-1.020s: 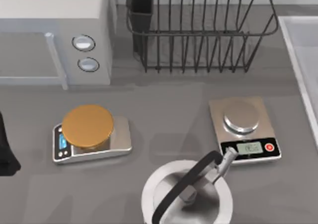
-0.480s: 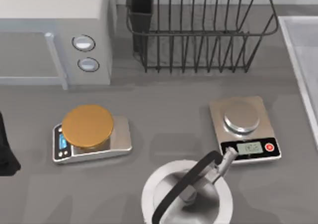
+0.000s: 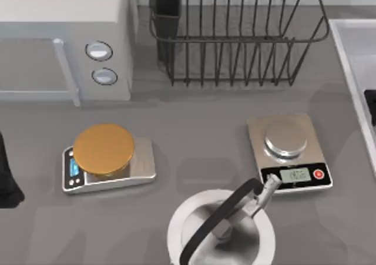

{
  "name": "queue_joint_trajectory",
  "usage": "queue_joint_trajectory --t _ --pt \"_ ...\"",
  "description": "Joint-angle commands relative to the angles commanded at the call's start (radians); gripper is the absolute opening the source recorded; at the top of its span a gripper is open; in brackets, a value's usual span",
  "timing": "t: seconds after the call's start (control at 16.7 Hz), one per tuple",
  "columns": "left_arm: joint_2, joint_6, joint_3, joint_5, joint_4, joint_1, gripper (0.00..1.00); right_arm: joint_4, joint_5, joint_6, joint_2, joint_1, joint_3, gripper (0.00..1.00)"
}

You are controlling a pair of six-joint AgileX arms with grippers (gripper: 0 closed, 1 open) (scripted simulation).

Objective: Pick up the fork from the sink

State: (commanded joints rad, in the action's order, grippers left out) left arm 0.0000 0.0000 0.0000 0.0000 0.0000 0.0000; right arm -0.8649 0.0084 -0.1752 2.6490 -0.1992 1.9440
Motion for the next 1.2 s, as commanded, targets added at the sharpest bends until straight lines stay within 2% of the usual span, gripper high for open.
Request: queue_joint_trajectory --t 0.24,1.02,1.2 --pt "0.000 0.000 0.000 0.000 0.000 0.000 1.00 0.002 0.000 0.000 0.002 0.000 -0.002 1.00" --pt "0.000 0.000 0.000 0.000 0.000 0.000 1.00 0.002 0.000 0.000 0.002 0.000 -0.002 0.02" --pt "0.000 0.000 0.000 0.000 0.000 0.000 1.00 0.002 0.000 0.000 0.002 0.000 -0.002 0.00"
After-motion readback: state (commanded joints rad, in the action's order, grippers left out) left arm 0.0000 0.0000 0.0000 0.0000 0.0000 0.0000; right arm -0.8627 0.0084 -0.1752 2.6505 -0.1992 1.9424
